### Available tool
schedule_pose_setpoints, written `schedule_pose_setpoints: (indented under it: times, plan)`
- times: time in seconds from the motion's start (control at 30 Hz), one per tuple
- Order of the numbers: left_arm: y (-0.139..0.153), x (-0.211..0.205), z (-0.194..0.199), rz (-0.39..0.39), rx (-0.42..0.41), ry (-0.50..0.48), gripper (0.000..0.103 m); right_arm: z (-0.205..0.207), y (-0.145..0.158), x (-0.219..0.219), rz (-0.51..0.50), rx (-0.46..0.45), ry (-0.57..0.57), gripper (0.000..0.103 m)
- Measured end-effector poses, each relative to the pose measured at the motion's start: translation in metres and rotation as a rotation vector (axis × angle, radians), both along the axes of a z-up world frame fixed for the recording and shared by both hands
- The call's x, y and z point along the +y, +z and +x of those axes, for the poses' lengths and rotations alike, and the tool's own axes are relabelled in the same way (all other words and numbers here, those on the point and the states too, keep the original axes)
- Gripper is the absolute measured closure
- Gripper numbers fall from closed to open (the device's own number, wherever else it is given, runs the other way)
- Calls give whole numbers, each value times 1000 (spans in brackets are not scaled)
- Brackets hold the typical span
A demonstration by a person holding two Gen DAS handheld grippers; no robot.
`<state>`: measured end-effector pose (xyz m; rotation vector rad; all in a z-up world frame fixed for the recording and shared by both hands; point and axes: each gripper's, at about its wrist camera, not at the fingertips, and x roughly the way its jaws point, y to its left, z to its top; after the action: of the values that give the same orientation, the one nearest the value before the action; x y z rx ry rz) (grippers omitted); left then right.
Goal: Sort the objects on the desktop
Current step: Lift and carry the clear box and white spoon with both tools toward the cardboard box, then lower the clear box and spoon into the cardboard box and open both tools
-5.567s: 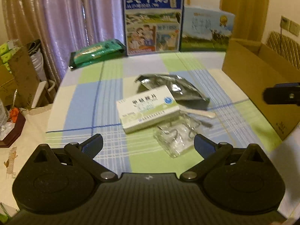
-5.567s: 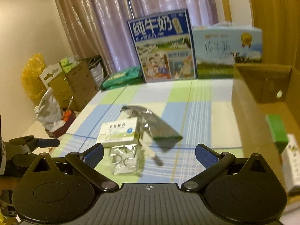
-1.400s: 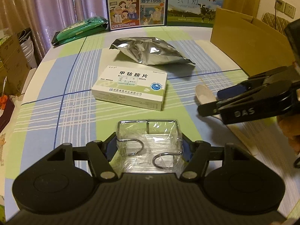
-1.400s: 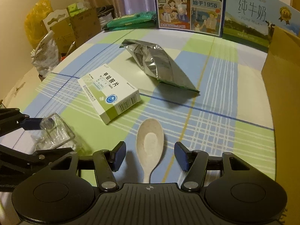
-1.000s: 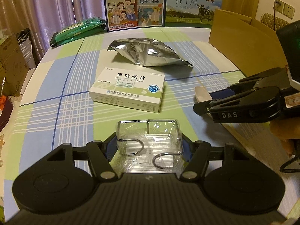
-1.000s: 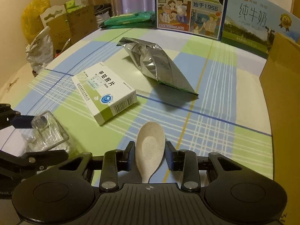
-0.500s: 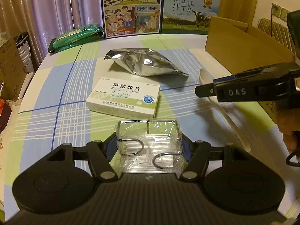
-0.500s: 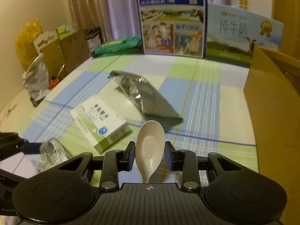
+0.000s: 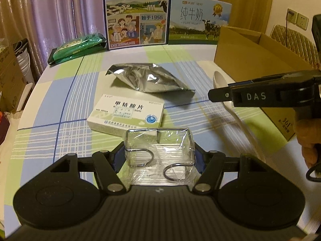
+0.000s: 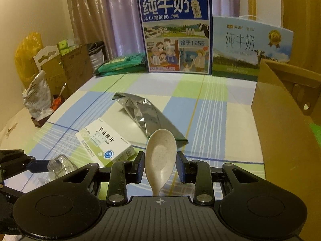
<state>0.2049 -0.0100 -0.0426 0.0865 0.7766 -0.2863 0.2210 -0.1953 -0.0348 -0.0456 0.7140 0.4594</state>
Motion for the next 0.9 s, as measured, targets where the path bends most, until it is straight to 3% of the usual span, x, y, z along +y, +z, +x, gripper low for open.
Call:
schedule_pose_setpoints:
  times: [0.37,0.77,0.9]
  plan:
    - [36,-27,7,-32,-72,-41,41,-3,39,-29,4,-95,-82,73]
    - [98,-124,15,-147,-196,-182,41,-6,111,-121,-27,-196,-220,73]
    - [107,-159,17,-194,-217,-223,41,-8,121,-159,-46,-202,-273,73]
